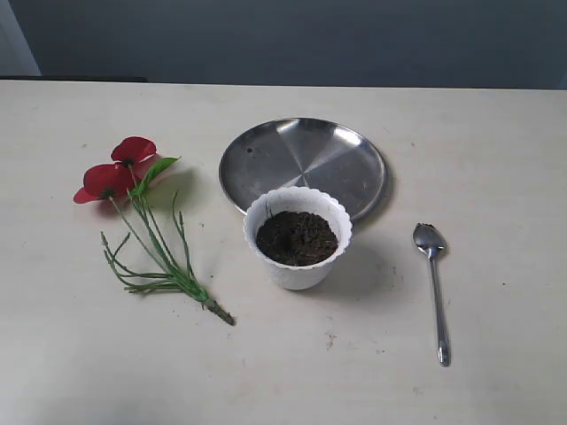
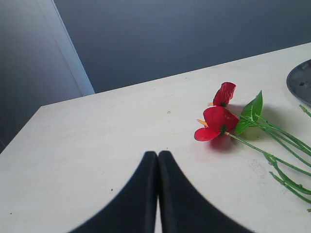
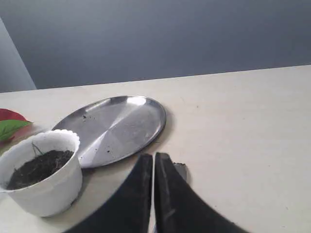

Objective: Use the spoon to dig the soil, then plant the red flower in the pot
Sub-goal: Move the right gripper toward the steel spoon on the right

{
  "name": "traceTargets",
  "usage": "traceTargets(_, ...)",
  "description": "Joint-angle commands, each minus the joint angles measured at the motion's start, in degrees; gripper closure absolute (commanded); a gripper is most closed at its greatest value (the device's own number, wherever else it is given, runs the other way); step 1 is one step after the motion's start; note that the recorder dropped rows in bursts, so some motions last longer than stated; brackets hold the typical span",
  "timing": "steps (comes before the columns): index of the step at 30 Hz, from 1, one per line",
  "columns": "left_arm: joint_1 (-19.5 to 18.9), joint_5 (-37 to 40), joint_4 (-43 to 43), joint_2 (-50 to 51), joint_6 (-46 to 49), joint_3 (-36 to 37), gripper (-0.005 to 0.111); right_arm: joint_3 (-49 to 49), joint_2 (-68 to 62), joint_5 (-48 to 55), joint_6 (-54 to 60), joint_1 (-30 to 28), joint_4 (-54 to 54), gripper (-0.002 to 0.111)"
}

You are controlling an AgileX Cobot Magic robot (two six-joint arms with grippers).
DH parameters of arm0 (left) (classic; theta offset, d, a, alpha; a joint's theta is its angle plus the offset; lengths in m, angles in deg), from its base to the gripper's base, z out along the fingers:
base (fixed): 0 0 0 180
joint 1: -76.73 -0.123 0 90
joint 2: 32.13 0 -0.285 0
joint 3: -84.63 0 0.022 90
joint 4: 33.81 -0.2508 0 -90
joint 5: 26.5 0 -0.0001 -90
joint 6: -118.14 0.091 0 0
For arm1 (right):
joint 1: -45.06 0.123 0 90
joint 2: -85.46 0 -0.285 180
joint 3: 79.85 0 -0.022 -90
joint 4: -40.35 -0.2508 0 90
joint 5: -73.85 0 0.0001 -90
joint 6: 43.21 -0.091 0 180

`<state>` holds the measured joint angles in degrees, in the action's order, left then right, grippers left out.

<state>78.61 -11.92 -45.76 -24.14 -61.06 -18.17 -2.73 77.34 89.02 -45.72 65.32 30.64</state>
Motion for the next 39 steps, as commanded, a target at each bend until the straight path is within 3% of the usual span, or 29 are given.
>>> traceTargets(1,-0.03,-0.63,0.29,-0.2,-0.18,0.02,0.106,0.1,0.34,-6.58,-2.41,-0.27,-5.3,0.105)
traceTargets(4,-0.03,-0.63,0.29,-0.2,-0.18,0.02,0.106,0.1,0.34,-11.25,-4.97,-0.27,-21.23,0.105)
traceTargets(7,-0.03,-0.63,0.29,-0.2,-0.18,0.02,0.106,0.1,0.34,-15.17,-5.1,-0.27,-30.57,0.105)
traceTargets(13,-0.03,-0.63,0.29,-0.2,-0.18,0.02,0.106,0.1,0.34,-15.93,-5.07,-0.27,-40.5,0.105)
traceTargets(25,-0.03,-0.63,0.29,-0.2,-0.18,0.02,0.106,0.1,0.34,-16.16,-5.23,-0.27,-43.87,0.105)
traceTargets(32,-0.03,-0.63,0.29,-0.2,-0.18,0.02,0.106,0.1,0.34,-24.04,-5.23,-0.27,-48.42,0.105)
traceTargets(36,-0.03,-0.63,0.29,-0.2,-0.18,0.02,0.106,-2.03,0.34,-19.02,-5.02,-0.27,-40.82,0.105)
traceTargets(39,-0.03,-0.63,0.29,-0.2,-0.18,0.02,0.106,-7.17,0.34,-12.84,-2.52,-0.27,-26.8,0.105)
